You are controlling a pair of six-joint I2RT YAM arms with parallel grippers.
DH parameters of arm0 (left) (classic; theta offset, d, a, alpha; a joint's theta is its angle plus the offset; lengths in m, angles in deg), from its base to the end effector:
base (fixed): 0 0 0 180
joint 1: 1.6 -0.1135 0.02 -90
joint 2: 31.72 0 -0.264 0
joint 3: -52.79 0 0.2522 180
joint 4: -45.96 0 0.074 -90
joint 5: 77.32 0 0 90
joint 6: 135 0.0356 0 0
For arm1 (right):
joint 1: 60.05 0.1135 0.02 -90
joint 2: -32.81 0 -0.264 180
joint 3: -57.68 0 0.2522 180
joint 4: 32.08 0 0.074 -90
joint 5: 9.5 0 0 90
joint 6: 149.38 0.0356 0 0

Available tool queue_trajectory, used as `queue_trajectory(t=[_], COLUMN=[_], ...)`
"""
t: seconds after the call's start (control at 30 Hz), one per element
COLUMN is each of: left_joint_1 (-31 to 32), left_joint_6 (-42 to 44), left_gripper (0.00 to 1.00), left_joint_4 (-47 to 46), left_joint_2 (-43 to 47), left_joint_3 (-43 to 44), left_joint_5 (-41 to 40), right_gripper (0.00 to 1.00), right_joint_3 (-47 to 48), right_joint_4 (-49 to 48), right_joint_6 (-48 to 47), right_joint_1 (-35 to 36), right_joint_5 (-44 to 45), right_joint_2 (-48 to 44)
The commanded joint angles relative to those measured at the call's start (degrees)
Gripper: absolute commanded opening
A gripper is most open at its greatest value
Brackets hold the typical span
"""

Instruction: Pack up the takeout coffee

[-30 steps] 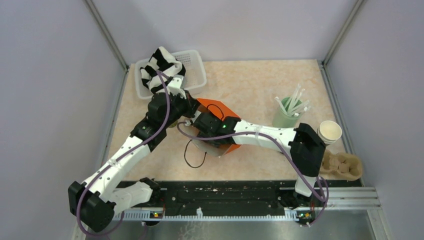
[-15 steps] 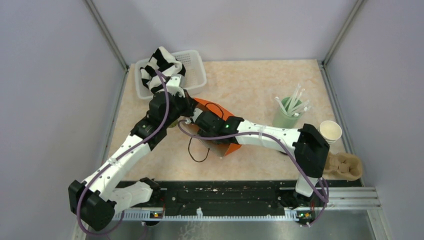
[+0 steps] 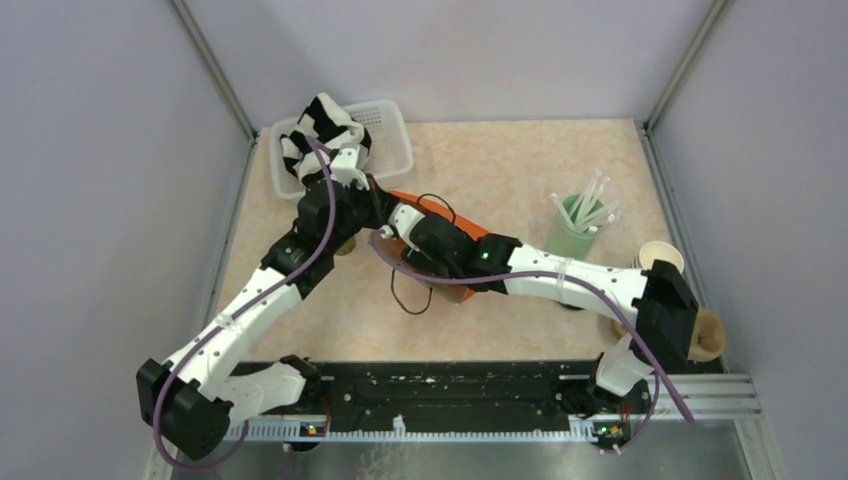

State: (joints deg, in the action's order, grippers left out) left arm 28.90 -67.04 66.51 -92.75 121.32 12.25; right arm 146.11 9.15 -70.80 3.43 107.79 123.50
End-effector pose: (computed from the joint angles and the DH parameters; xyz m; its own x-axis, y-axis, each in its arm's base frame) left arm 0.2146 -0.1261 0.3526 -0.3684 -0.2185 -0.9036 0.3916 0.8451 -0.3640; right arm 0.1717 0.3075 0.2948 -0.1732 -0.7411 -0.6487 -0.6947 0.5588 -0.4529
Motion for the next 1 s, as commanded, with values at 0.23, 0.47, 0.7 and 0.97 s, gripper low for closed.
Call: queue_trajectory(t=[0.23,0.47,0.7,0.97], left_joint_1=[0.4,0.4,0.4,0.4], left_joint_6=[-4.3,-8.1,-9.4,-12.4], left_gripper=[0.00,0.00,0.00,0.00], left_joint_4=[5.3,7.9,8.8,14.0], left_joint_2=[-5.1,-6.5,-5.7,-9.4], left_joint_3=[5.0,8.8,7.6,13.2], left_joint_5=[-3.4,-2.3,-3.9,-4.5], right_gripper=[0.34,0.34,0.33,0.34], right_joint_3=[1.0,-5.4,-7.0,4.7], right_joint_4=[-19.9,-20.3,-17.5,-13.7], right_joint_6=[-3.4,-7.4,-5.0,7.3], right_joint_1=[0.9,0.9,1.2,1.5], right_joint_5=[-5.9,-11.8,-14.2,-9.0], right_joint_2=[-8.7,-10.2,-13.4,-15.3])
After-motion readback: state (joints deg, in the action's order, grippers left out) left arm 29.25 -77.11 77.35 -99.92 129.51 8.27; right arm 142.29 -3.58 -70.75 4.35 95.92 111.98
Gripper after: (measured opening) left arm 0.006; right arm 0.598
